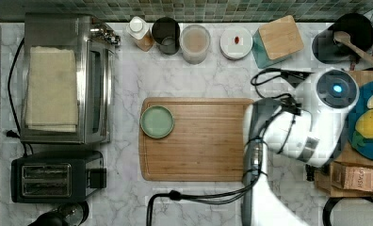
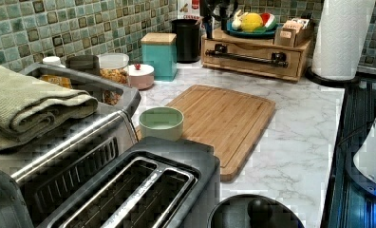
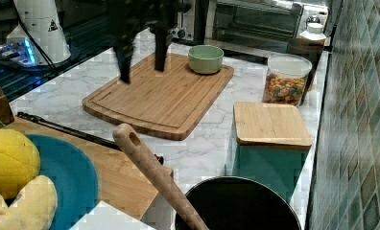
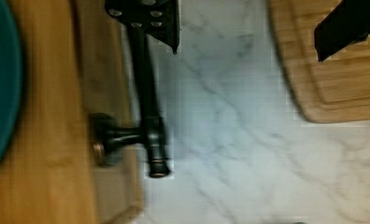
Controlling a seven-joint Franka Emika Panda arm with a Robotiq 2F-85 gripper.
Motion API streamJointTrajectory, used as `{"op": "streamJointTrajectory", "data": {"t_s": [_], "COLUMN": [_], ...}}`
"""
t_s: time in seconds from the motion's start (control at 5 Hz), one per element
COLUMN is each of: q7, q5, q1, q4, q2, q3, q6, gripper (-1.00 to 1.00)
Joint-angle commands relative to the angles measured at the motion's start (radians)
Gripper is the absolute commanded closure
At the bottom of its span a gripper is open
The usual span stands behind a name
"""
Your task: Open the drawer.
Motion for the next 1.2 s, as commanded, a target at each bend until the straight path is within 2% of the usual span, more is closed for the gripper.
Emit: {"op": "streamJointTrajectory", "data": {"t_s": [0.2,0.4,0.6,0.8,1.0,1.2], "q7": [-0.231,-0.256,-0.317,-0.314,-0.288,-0.227], "q5": [0.054,0.086,0.119,0.114,0.058,-0.003], "q1": [-0.084,-0.1,-0.144,-0.161,-0.159,-0.146], "q4": [-0.033,-0.108,-0.144,-0.17,-0.168,-0.187], "q2": [0.008,-0.005,0.003,0.001,0.026,0.068], "q3": [0.007,0.013,0.04,0.045,0.039,0.013], "q6": [0.116,0.207,0.25,0.26,0.273,0.375], "gripper": [-1.0,-1.0,-1.0,-1.0,-1.0,-1.0]}}
